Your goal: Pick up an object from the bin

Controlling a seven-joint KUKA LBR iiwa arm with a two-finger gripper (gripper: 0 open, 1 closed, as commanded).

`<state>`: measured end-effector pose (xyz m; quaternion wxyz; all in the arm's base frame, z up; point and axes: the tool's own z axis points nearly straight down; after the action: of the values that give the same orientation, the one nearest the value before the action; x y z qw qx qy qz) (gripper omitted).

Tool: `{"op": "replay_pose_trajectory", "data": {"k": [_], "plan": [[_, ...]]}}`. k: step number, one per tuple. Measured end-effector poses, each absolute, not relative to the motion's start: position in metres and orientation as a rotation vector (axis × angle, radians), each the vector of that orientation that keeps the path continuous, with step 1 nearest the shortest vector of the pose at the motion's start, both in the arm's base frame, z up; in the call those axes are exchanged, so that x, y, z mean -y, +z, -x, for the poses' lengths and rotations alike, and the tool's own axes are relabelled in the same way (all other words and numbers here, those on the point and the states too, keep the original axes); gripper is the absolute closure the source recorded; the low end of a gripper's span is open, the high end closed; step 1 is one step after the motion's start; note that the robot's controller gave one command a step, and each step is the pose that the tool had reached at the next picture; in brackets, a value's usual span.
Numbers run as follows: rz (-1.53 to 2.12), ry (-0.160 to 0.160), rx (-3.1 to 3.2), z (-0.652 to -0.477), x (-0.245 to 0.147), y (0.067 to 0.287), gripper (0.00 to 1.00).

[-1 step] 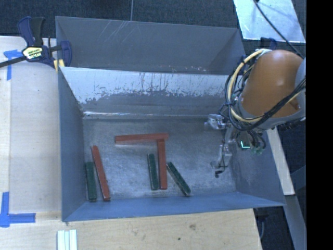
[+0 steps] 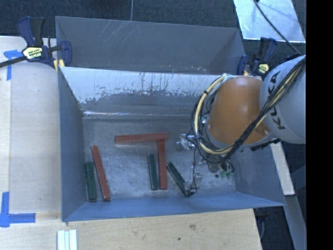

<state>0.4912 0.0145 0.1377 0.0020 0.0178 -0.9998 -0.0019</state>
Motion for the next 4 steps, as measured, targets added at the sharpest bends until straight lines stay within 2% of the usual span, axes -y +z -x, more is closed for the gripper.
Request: {"op": "replay_pose_trajectory", "data": {"k": [1,2,3,4], "plan": [[0.011,-0.003,3.148,-0.484,-0.049,0.17,0.0],[0.015,0.0,3.145,-0.484,-0.046,0.169,1.0],[0.014,0.0,3.145,-0.484,-0.046,0.169,0.0],[-0.689,-0.001,3.073,-0.501,-0.049,0.071,0.0]]}}
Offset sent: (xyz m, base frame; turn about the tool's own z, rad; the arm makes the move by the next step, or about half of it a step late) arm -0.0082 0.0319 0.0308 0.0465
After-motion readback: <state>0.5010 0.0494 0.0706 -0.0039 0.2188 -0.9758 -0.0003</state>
